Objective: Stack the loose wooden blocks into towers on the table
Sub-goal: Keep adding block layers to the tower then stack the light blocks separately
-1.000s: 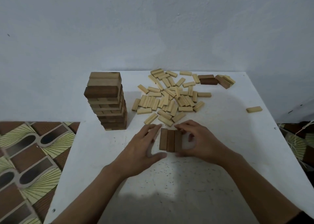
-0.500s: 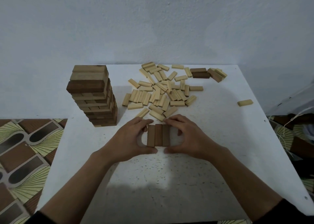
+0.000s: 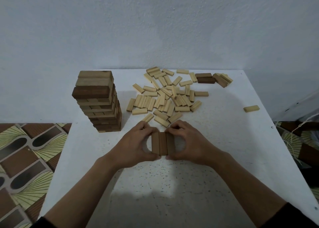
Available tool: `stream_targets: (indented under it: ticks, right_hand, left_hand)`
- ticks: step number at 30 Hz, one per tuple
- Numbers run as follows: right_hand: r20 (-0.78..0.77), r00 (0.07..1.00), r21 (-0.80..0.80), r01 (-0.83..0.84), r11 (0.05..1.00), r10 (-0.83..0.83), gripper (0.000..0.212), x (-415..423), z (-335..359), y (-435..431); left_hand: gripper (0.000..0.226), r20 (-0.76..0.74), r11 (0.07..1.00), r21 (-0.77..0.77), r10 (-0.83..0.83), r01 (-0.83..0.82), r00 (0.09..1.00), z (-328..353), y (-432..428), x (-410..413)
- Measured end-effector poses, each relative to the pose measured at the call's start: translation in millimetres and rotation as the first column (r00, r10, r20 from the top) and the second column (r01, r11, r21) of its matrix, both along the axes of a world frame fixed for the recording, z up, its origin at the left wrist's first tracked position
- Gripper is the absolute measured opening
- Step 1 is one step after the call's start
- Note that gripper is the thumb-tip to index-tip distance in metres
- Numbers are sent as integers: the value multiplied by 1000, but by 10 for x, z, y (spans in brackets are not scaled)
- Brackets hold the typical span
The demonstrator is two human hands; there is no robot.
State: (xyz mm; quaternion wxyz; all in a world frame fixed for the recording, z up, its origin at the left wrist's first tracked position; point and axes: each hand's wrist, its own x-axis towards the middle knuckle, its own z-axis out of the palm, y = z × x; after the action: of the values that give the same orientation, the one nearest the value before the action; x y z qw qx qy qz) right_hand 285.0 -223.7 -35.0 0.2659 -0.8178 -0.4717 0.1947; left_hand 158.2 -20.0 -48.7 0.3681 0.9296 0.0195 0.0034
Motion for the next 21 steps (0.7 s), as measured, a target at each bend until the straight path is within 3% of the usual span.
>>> stream_targets:
  ticks: [15, 21]
  right_hand:
    - [32, 998, -27, -47, 999, 48, 86, -3, 21, 46]
    - [19, 994, 34, -108, 994, 107, 80, -8, 164, 2]
  left_hand:
    - [64, 17, 1000, -1, 6, -6, 1000, 68, -22, 16]
    - [65, 87, 994, 112, 0, -10, 996, 250, -111, -85]
